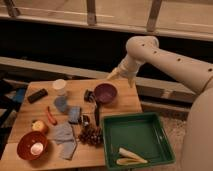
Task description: Place pepper in purple bowl
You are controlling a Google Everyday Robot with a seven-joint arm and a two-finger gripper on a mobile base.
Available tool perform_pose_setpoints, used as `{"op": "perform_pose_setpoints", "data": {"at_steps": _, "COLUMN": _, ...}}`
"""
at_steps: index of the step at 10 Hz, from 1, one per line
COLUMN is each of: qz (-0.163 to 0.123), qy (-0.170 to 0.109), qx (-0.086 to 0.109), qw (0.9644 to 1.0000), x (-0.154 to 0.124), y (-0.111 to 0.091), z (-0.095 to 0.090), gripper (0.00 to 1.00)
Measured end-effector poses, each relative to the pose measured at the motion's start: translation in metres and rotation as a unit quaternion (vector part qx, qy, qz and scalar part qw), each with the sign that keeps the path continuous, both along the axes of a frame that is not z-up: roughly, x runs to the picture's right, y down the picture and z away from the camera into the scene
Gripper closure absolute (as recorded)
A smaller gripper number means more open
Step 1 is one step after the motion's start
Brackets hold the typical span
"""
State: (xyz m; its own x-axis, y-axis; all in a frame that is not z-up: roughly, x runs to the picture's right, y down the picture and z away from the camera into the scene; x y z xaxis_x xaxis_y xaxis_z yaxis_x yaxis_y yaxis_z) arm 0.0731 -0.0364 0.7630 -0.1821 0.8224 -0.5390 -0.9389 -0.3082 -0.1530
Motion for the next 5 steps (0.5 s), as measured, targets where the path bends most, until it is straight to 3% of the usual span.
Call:
{"op": "perform_pose_setpoints", "data": {"at_steps": 2, "qz": -0.014, "qy": -0.027, "qx": 0.017, "qw": 0.9994, "x": -0.041, "y": 0.000, "z": 0.004, "gripper": 0.20}}
{"op": "perform_pose_setpoints", "data": {"at_steps": 5, "qz": -0.033, "qy": -0.084, "qx": 0.038, "qw": 0.9952, "x": -0.101, "y": 0.007, "z": -0.001, "gripper": 0.20}}
